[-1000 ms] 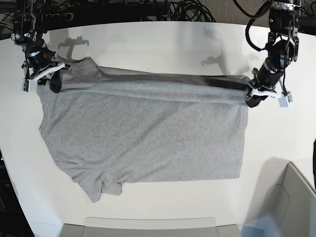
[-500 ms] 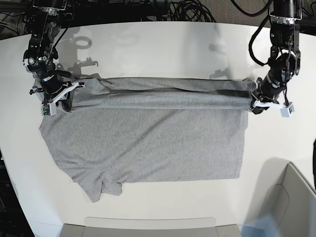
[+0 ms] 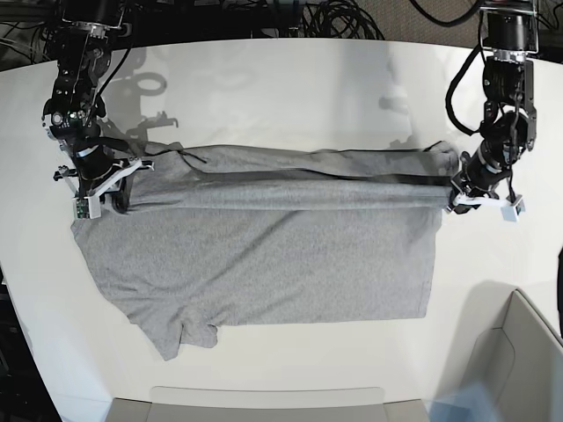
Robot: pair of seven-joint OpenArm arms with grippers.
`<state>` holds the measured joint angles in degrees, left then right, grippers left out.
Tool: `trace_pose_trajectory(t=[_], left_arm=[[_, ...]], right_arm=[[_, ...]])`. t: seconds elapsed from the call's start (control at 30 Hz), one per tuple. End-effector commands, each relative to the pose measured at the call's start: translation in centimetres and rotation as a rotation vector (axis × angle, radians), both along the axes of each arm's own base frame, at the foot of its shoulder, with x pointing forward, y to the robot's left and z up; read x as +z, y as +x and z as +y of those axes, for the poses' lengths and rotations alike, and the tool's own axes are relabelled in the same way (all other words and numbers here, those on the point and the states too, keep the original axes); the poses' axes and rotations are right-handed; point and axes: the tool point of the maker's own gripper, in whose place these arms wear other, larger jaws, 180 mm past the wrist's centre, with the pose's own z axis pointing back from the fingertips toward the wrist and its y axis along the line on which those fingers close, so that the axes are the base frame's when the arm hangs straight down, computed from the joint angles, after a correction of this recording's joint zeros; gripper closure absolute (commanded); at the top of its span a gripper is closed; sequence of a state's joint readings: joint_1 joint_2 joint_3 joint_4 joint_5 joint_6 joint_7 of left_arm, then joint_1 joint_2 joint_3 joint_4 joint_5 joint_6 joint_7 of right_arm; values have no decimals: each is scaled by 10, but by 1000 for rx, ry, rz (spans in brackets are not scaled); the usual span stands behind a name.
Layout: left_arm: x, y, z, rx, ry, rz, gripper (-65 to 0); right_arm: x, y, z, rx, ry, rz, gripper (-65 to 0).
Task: Fold the T-shirt properly
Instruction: 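Lay the folded collar edge down and drag it back with both grippers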
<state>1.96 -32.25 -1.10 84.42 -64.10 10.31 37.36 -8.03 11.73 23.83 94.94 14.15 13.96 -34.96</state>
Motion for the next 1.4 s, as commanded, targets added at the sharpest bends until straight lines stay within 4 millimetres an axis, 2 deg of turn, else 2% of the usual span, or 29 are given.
trace_pose_trajectory(t=[0.0, 0.07, 0.23, 0.33, 0.47, 0.6, 0.63, 0.77, 0.8, 0.87, 0.97, 1.0, 1.1, 1.2, 1.37], left_arm=[[17, 15, 2, -15, 19, -45, 0], [19, 24, -3, -28, 14, -50, 0], [23, 32, 2, -9, 10, -60, 0], [14, 31, 5, 1, 6, -38, 0], [2, 42, 1, 21, -25, -11, 0], [-1, 42, 1, 25, -32, -4, 0], [0, 42, 1, 25, -32, -6, -26], [-1, 42, 0, 26, -35, -1, -204], [-1, 42, 0, 25, -37, 0, -232], [3, 43, -2, 18, -35, -9, -240], [19, 48, -10, -9, -31, -55, -237], [28, 50, -15, -22, -34, -78, -237], [30, 36, -26, -54, -31, -88, -237], [28, 22, -35, -79, -28, -79, -237], [19, 1, -45, -104, -31, -52, -237]], right_arm=[[9, 9, -10, -33, -7, -35, 0], [2, 13, -15, -50, 3, -18, 0], [-7, 27, -25, -69, 14, 7, 0], [-8, 39, -34, -85, 18, 11, 0], [-14, 50, -43, -102, 28, 31, 0], [-17, 59, -51, -113, -26, 55, 0], [-18, 60, -51, -115, -39, 59, -17], [-14, 60, -51, -112, -51, 49, -175], [-12, 61, -51, -112, -53, 41, -202], [-5, 62, -49, -99, -61, 26, -230], [8, 64, -35, -19, -72, -11, -231], [10, 59, -34, -12, -69, -15, -232], [24, 46, -41, -22, -76, -15, -232], [29, 23, -61, -46, -108, 35, -232], [12, -20, -92, -74, -135, 130, -232]])
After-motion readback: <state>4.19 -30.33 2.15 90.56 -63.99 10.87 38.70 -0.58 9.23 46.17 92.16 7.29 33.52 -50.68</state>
